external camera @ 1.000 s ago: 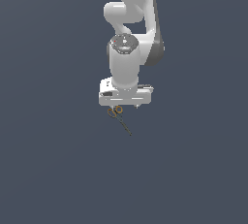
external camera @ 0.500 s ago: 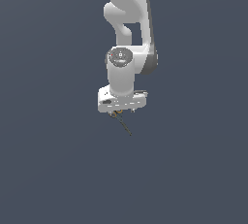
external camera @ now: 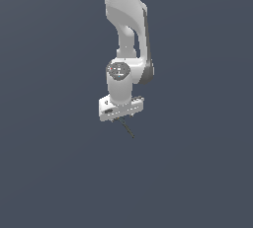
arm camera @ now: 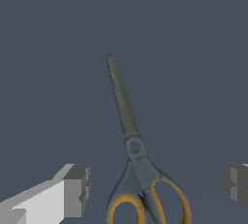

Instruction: Pick up the object and move it to a goal position.

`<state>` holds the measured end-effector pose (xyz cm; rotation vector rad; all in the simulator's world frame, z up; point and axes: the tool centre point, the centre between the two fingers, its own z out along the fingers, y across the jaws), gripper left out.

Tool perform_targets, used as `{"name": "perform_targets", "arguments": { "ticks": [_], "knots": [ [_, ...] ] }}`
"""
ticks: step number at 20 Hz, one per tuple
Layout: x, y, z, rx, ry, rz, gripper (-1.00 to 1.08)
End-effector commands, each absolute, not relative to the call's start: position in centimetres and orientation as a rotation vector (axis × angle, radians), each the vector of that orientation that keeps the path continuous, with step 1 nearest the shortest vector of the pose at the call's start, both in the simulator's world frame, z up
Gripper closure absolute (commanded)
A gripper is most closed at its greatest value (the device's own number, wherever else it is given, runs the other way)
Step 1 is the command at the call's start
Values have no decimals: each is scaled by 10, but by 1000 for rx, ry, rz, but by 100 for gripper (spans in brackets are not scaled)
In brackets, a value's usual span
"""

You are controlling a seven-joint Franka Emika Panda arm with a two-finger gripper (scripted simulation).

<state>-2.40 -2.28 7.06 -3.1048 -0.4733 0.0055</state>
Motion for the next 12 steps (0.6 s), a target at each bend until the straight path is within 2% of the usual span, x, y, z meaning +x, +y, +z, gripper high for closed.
{"name": "perform_targets", "arguments": {
  "ticks": [1, 12],
  "knots": [
    [-26, -25, 63, -3100, -509, 1, -92],
    [-28, -26, 50, -3097, -527, 2, -92]
  ]
}}
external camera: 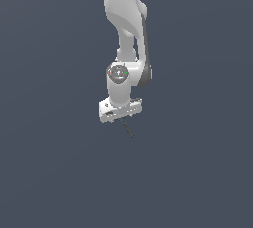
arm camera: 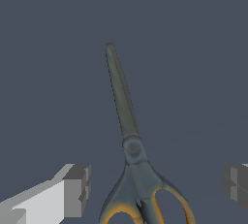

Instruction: Pick up the object and move it to a goal position.

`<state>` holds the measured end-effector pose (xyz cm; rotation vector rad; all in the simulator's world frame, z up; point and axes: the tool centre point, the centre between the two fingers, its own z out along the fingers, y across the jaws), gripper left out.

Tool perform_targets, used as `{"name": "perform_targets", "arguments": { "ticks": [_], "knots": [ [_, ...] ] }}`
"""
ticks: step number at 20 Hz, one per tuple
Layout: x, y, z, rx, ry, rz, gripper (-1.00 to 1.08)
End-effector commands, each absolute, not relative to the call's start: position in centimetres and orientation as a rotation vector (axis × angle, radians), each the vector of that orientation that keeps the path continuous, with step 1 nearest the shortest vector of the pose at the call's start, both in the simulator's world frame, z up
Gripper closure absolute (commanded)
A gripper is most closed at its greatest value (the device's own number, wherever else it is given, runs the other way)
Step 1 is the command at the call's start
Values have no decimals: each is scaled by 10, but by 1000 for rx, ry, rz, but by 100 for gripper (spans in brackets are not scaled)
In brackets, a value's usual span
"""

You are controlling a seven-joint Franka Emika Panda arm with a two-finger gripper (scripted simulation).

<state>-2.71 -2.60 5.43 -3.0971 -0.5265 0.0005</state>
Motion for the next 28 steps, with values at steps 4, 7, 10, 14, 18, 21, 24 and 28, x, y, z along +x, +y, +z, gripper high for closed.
{"name": "perform_targets", "arguments": {
  "ticks": [4, 7, 10, 14, 18, 21, 24, 28],
  "knots": [
    [-28, -26, 32, -3097, -529, 1, -92],
    [-29, -26, 18, -3096, -532, 0, -92],
    [-28, -26, 10, -3096, -533, 0, -92],
    [-28, -26, 8, -3096, -533, 0, 108],
    [-28, -26, 8, -3096, -533, 0, 108],
    [-28, -26, 8, -3096, -533, 0, 108],
    [-28, -25, 9, -3096, -535, 0, 108],
    [-26, -32, 11, -3096, -535, 0, 108]
  ]
}}
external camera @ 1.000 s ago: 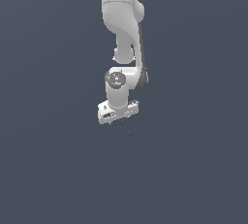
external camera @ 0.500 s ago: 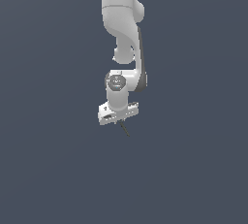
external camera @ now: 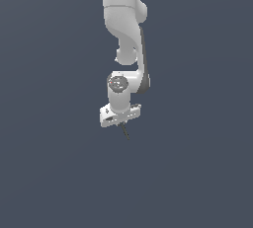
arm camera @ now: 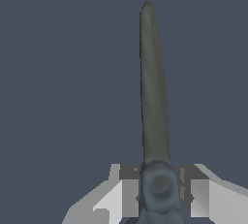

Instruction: Pick up the object and move it to a goal position.

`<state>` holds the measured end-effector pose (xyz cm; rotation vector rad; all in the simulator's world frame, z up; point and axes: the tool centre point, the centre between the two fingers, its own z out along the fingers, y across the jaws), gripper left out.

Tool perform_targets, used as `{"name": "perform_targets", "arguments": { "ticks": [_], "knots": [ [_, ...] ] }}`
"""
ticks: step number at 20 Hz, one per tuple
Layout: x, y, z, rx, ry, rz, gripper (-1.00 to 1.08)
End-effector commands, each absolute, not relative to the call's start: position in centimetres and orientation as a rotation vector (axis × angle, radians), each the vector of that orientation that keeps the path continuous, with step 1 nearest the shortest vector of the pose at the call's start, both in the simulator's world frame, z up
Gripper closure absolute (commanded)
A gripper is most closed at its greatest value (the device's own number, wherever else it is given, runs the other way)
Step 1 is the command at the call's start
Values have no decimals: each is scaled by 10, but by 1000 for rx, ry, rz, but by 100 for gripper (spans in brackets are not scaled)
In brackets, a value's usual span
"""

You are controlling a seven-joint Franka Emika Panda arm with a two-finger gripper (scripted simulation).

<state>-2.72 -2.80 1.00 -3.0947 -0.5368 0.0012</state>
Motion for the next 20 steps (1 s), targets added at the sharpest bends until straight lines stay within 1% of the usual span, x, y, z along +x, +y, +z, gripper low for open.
{"name": "perform_targets", "arguments": {
  "ticks": [1, 6, 16, 20],
  "knots": [
    [-25, -35, 12, -3096, -535, 0, 108],
    [-18, -65, 20, -3096, -535, 0, 108],
    [7, -162, 45, -3095, -534, 0, 108],
    [16, -190, 52, -3095, -534, 0, 108]
  ]
}}
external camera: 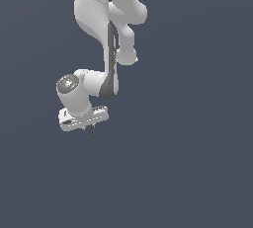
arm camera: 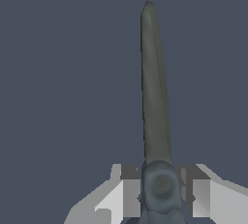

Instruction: Pick up the object and move it to a goal position.

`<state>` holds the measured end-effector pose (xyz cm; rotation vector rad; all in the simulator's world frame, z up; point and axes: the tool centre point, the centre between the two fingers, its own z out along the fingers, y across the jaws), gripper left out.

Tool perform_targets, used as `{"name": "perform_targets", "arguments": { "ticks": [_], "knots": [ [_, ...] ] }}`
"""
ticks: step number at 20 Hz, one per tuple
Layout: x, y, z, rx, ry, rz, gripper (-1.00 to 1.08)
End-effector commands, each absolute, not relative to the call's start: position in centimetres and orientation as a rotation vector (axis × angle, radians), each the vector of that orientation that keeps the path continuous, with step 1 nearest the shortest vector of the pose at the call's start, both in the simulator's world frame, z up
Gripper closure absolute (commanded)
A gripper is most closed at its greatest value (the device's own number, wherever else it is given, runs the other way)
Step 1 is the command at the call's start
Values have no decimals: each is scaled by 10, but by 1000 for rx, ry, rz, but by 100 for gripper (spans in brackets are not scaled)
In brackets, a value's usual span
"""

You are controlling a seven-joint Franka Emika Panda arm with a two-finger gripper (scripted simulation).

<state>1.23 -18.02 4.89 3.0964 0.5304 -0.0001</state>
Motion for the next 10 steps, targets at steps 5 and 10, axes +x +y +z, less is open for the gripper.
{"name": "perform_targets", "arguments": {
  "ticks": [5, 10],
  "knots": [
    [22, -208, 57, 3096, 534, 0, 108],
    [24, -214, 58, 3096, 534, 0, 108]
  ]
}}
